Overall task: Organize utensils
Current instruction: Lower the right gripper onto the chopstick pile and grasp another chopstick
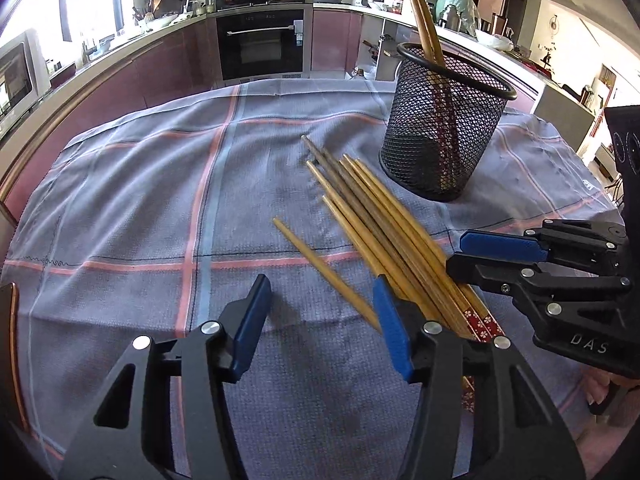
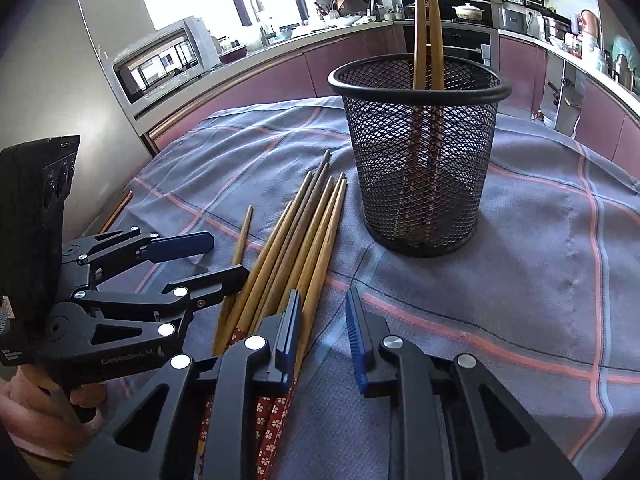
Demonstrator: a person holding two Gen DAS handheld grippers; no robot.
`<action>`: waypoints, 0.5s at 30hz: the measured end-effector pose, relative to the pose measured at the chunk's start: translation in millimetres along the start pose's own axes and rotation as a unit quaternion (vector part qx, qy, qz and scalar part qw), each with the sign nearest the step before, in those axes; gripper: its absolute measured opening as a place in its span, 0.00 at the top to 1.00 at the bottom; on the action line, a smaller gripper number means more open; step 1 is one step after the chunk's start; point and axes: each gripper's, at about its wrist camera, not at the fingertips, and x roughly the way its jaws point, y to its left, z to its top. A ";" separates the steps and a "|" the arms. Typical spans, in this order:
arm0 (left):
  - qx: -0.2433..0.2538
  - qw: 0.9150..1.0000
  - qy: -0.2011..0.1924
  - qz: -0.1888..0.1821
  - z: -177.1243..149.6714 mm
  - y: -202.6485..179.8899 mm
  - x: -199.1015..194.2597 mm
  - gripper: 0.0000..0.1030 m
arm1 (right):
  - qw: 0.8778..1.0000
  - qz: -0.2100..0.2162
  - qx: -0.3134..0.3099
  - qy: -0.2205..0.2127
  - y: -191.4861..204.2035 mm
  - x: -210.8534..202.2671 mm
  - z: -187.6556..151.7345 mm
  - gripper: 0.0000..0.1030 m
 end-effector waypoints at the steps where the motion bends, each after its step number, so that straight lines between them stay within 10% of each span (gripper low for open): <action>1: 0.005 1.000 0.000 0.002 1.0 -0.6 1.0 0.49 | 1.000 -0.001 0.000 0.000 0.0 -0.2 0.2 0.80; 15: 0.021 1.000 0.003 -0.005 9.1 8.1 5.6 0.74 | 0.999 -0.035 -0.033 0.013 9.3 8.6 9.5 0.80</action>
